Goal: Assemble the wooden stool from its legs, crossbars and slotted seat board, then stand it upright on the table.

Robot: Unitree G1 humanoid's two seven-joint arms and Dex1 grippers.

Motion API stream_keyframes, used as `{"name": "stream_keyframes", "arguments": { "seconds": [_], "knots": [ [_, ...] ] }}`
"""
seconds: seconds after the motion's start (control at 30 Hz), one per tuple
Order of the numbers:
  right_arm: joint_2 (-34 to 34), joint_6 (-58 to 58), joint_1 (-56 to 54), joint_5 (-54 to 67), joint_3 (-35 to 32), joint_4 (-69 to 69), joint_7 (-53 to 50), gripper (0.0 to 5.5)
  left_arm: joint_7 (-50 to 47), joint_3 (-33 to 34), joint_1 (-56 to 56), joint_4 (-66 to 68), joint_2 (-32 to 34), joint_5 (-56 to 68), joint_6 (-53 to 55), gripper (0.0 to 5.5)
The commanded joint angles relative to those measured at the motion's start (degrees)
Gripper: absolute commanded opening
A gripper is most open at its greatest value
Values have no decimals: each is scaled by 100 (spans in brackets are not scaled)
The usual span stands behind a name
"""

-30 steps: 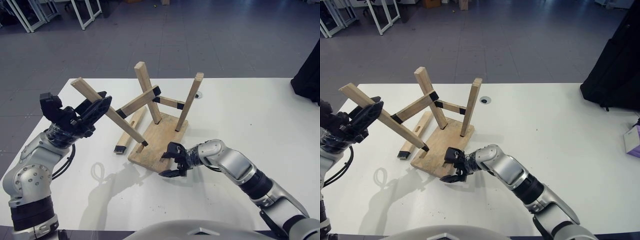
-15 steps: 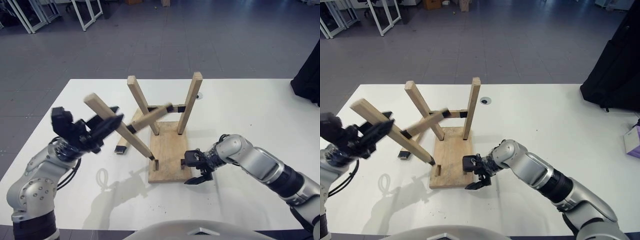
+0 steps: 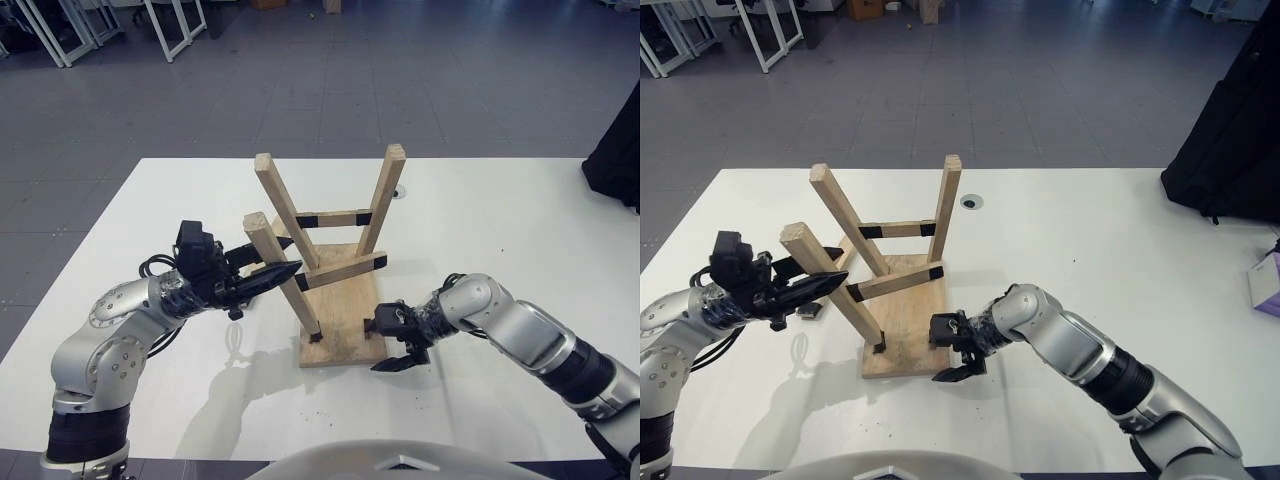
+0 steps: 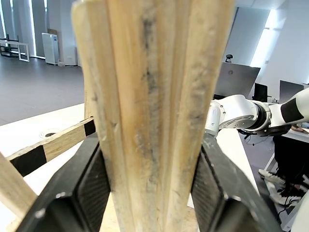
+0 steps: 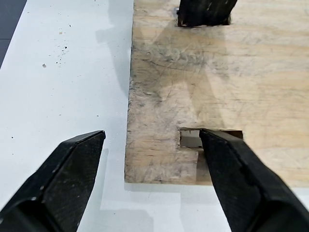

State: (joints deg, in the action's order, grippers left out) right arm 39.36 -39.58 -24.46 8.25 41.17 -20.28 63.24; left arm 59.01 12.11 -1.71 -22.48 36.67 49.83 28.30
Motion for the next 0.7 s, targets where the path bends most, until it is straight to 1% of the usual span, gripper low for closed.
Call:
{"name": "stream_keyframes", "arguments": {
  "seconds": [0.03,0.13,0.27,0.37,0.47,0.57,0.63,0.7],
  "knots": [
    [244,-253,368,-45,141,75,102,360,255,-470,69,237,288,-509,54,206],
    [245,-237,434,-80,148,93,97,360,543,-757,235,328,583,-703,33,206],
    [213,-211,433,-118,146,155,94,360,872,-850,262,483,939,-706,87,206],
    [162,-208,426,-140,160,200,71,360,961,-766,298,555,1004,-519,152,205],
    [120,-198,432,-166,171,226,43,360,942,-835,308,613,1015,-593,144,205],
    [90,-198,443,-197,182,224,-5,360,639,-1088,341,681,920,-1026,-8,205],
    [78,-196,450,-219,187,213,-33,360,326,-1238,271,503,824,-1236,-74,204],
    [75,-198,461,-256,193,204,-65,360,-35,-1248,-85,82,732,-1346,-206,204]
  ]
}}
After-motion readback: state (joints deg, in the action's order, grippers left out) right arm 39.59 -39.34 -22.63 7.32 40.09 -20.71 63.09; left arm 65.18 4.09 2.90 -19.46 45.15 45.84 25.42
